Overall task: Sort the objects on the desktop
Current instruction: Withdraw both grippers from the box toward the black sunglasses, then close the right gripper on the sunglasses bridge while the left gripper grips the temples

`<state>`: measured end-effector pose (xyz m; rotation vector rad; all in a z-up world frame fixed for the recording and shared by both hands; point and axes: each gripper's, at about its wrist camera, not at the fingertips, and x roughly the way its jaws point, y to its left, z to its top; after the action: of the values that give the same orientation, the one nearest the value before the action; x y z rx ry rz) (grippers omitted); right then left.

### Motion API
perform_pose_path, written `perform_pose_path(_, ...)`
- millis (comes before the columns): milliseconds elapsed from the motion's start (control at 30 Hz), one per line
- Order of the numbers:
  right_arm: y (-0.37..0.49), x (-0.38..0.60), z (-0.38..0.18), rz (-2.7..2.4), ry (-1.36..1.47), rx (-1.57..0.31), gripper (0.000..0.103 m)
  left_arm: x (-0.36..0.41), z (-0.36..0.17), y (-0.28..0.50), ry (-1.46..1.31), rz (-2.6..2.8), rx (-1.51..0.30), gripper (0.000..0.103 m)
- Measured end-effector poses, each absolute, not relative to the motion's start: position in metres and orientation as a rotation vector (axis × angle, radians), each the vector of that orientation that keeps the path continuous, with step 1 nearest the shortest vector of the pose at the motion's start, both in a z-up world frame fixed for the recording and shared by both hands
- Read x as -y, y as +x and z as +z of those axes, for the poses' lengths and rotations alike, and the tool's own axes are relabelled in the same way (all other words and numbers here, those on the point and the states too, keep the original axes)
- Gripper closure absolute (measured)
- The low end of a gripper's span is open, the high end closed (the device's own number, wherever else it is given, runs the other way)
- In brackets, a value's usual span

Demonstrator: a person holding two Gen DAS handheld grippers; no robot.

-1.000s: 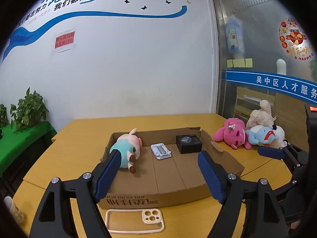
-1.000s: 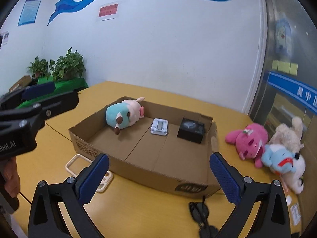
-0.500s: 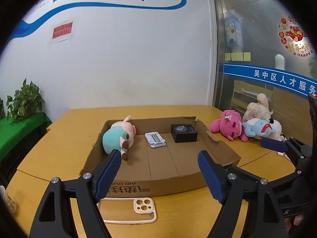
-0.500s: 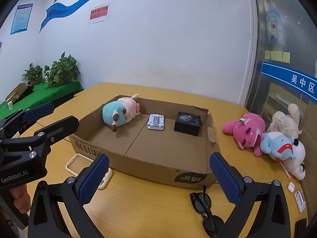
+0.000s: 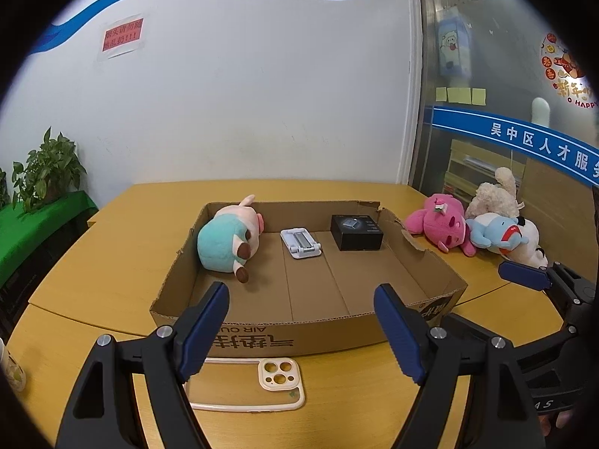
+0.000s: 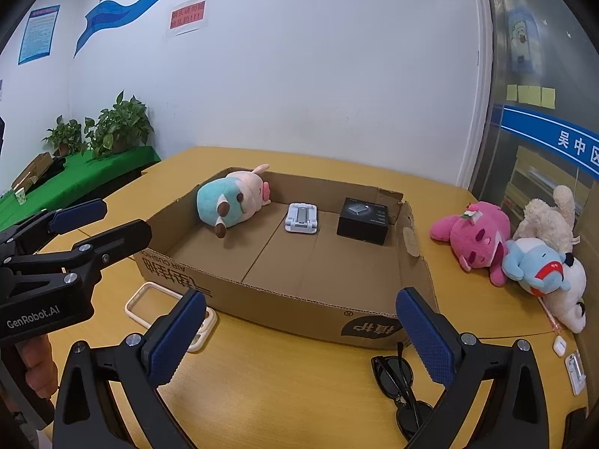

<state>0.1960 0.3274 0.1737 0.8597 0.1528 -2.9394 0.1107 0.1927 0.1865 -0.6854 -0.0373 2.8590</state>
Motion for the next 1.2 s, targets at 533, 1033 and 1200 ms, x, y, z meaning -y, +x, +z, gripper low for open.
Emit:
perform_pose_path(533, 0.206, -0.364, 0.151, -2.936, 0.884, -0.170, 0.000, -0.199, 0.157, 0.092, -0.871, 2.662, 0.154, 0.023)
perform_pose_path(1033, 0.192, -0.505, 0.027, -2.709, 1.449, -0.007, 0.007, -0.238, 0.096, 0.078, -1.165, 2.371, 0.246, 0.023)
perform_pose_path(1200, 0.197, -0.490, 0.021, -2.678, 1.450, -0.061, 0.015, -0.256, 0.087, 0.073, -1.205, 2.304, 0.252, 0.023)
